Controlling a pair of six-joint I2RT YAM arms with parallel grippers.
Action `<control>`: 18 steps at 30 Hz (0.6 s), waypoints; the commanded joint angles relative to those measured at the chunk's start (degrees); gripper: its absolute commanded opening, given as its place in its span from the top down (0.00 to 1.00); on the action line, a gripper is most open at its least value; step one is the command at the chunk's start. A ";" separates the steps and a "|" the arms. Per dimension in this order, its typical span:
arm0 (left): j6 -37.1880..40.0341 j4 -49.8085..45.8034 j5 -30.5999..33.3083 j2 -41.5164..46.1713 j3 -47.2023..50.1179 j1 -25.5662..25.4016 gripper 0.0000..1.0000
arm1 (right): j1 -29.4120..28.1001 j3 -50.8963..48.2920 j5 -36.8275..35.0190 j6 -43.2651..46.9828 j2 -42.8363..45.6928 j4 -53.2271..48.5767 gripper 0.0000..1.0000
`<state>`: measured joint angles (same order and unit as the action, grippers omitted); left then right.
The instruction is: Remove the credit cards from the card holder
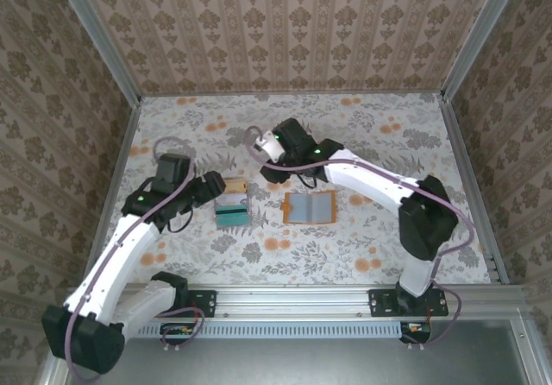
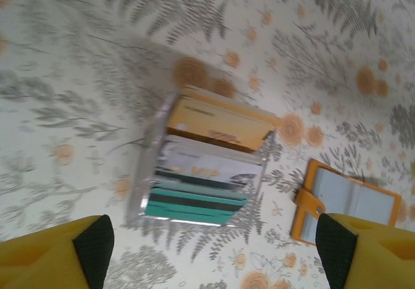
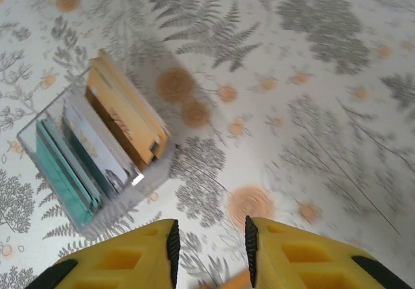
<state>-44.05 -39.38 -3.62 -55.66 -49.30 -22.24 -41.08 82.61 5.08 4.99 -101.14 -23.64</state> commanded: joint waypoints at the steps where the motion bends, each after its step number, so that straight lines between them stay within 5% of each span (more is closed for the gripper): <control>1: -2.46 5.69 0.98 -5.75 -2.33 -5.35 0.16 | 1.50 -6.49 -3.84 -7.24 5.82 1.90 0.64; 10: -2.79 11.75 -0.22 -24.35 -10.56 -16.75 0.26 | 6.82 -23.79 -5.59 -18.68 19.02 2.86 0.63; 18: -1.58 12.16 -2.89 -38.63 -19.02 -23.29 0.38 | 11.62 -33.58 -3.11 -27.15 21.08 -0.04 0.65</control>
<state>-46.33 -27.55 -4.69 -91.39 -65.60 -44.12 -31.14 52.23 0.62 -16.58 -80.97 -21.63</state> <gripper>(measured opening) 0.640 0.351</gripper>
